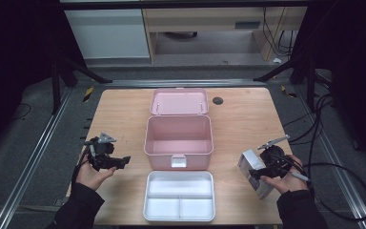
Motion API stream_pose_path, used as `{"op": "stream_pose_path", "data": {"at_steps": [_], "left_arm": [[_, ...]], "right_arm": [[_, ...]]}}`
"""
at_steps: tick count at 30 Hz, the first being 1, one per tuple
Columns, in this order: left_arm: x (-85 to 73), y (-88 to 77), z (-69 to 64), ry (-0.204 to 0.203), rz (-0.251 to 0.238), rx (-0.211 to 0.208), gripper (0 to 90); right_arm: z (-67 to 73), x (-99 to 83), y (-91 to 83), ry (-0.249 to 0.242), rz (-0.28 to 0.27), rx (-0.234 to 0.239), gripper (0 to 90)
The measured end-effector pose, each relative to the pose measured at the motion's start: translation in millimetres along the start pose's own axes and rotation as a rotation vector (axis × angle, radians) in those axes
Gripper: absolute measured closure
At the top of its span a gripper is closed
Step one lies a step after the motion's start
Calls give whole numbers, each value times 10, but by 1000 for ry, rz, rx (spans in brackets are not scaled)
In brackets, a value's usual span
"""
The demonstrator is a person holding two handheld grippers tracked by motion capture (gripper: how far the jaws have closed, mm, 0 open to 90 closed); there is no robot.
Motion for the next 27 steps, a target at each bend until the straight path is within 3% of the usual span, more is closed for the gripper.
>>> {"op": "stream_pose_path", "data": {"at_steps": [11, 18, 27], "left_arm": [[-35, 24, -17, 6, 20, -8, 236], [-55, 44, -10, 13, 32, -12, 236], [-63, 64, -11, 19, 45, -19, 237]], "right_arm": [[-24, -52, 147, 9, 64, -20, 393], [-19, -81, 249, 12, 114, -29, 509], [-28, -61, 269, 38, 154, -39, 536]]}}
Point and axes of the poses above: each handheld gripper's, and its own axes: y roughly forward along the jaws, x roughly out of its top, z roughly to its left, the point moved 6 cm from there along y, roughly forward along the jaws, and after that the axes turned 14 degrees about y, right-handed, at the moved point
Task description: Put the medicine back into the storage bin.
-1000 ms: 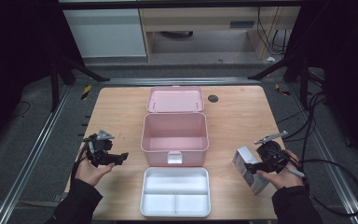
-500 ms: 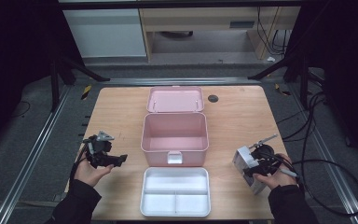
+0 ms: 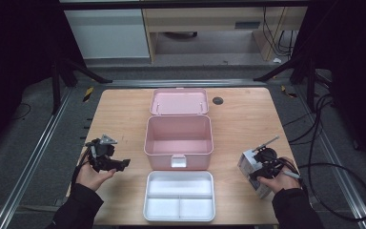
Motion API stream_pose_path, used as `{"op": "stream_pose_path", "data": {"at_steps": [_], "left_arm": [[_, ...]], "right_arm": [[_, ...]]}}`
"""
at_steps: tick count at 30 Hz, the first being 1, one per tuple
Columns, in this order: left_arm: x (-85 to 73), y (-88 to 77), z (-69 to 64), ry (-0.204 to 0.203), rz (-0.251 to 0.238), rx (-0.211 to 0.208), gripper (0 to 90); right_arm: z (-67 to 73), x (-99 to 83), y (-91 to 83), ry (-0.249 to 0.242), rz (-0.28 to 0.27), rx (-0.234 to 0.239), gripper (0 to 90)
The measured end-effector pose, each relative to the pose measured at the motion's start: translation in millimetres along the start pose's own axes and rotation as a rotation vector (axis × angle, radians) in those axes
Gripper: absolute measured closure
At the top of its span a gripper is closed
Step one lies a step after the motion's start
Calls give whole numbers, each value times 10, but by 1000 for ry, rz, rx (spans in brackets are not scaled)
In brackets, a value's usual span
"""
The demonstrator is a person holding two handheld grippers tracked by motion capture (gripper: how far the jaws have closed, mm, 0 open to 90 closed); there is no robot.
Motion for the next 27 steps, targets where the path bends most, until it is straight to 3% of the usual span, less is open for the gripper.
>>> {"op": "stream_pose_path", "data": {"at_steps": [7, 12, 17, 27], "left_arm": [[-1, 9, 1, 6, 6, 0, 243], [-14, 21, 9, 10, 15, -2, 247], [-12, 18, 5, 11, 14, 1, 248], [-15, 28, 7, 14, 18, -2, 251]], "right_arm": [[8, 27, 39, 4, 39, -18, 563], [-8, 40, 24, 24, 50, -6, 571], [-26, 90, -111, 29, 17, 4, 574], [39, 271, -440, -10, -48, 25, 574]]}}
Point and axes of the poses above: each handheld gripper's, and its own axes: y roughly forward along the jaws, x roughly out of its top, z roughly to its left, the point moved 6 cm from there along y, roughly forward along the jaws, and after that the axes turned 14 degrees about y, right-handed, at the moved point
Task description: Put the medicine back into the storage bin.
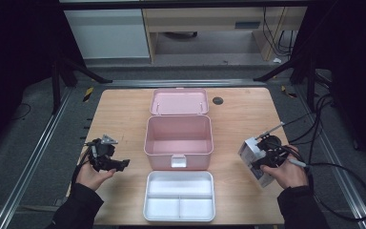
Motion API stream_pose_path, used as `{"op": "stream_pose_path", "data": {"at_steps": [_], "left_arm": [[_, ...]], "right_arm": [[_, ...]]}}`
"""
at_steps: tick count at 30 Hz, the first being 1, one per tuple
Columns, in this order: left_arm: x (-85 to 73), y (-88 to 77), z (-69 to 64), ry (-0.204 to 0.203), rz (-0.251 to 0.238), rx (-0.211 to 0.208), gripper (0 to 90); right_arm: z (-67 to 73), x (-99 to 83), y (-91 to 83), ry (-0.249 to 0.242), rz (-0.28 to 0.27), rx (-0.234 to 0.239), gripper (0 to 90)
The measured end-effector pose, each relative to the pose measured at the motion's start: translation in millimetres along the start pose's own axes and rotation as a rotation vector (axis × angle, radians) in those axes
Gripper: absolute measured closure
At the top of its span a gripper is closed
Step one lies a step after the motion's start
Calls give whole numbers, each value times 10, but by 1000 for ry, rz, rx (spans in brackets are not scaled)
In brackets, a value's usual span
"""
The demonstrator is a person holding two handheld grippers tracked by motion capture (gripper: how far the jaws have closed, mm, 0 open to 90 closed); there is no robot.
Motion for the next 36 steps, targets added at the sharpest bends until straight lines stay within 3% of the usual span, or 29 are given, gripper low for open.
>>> {"op": "stream_pose_path", "data": {"at_steps": [8, 13, 16, 17, 20, 30, 36], "left_arm": [[-6, -1, 11, 4, 4, 0, 251], [-4, -5, 16, 1, 0, 1, 251], [-5, 0, 13, 5, 3, -1, 251], [-5, 3, 13, 7, 4, 0, 251], [-5, 5, 15, 9, 4, 0, 251], [-14, 12, 26, 8, 6, -1, 251], [-13, 6, 39, 7, 5, 2, 252]], "right_arm": [[97, 270, -296, -51, -51, 9, 573], [244, 510, -530, -95, -81, 30, 573], [288, 576, -586, -112, -91, 40, 573], [342, 657, -643, -136, -97, 65, 573], [418, 757, -707, -162, -100, 65, 573], [614, 1045, -782, -247, -103, 97, 573], [823, 1226, -738, -310, -95, 110, 573]]}}
Point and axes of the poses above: each handheld gripper's, and its own axes: y roughly forward along the jaws, x roughly out of its top, z roughly to its left, the point moved 6 cm from there along y, roughly forward along the jaws, and after that the axes turned 14 degrees about y, right-handed, at the moved point
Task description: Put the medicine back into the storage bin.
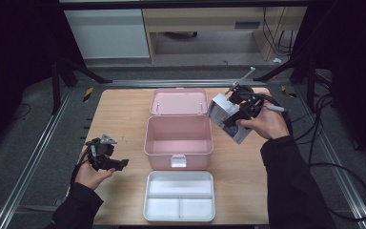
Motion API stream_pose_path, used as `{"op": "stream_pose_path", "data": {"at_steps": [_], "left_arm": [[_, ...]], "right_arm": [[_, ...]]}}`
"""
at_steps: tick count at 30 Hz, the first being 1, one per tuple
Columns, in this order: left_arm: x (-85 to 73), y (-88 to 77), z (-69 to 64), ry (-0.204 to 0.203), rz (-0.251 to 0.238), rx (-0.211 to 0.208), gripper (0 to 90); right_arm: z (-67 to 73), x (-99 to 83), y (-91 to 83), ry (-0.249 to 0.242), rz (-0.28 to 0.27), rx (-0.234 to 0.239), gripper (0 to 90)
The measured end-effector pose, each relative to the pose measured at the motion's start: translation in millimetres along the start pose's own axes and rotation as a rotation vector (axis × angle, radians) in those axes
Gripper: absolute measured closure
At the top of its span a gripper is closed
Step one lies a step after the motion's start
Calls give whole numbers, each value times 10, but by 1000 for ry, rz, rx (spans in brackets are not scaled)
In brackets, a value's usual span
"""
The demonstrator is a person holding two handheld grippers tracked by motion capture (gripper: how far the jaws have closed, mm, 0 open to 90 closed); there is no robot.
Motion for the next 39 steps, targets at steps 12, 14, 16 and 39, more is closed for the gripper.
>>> {"op": "stream_pose_path", "data": {"at_steps": [12, 14, 16, 39], "left_arm": [[8, -16, 9, 3, -13, 1, 252], [10, -17, 8, 4, -16, 1, 252], [11, -18, 8, 3, -17, 1, 252], [5, -25, 21, 5, -16, 2, 253]], "right_arm": [[303, 358, 230, -82, 1, 55, 572], [369, 414, 270, -103, 4, 58, 572], [414, 454, 300, -120, 2, 64, 572], [824, 593, 847, -273, 75, 97, 571]]}}
Point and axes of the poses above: each handheld gripper's, and its own axes: y roughly forward along the jaws, x roughly out of its top, z roughly to its left, the point moved 6 cm from there along y, roughly forward along the jaws, and after that the axes turned 14 degrees about y, right-handed, at the moved point
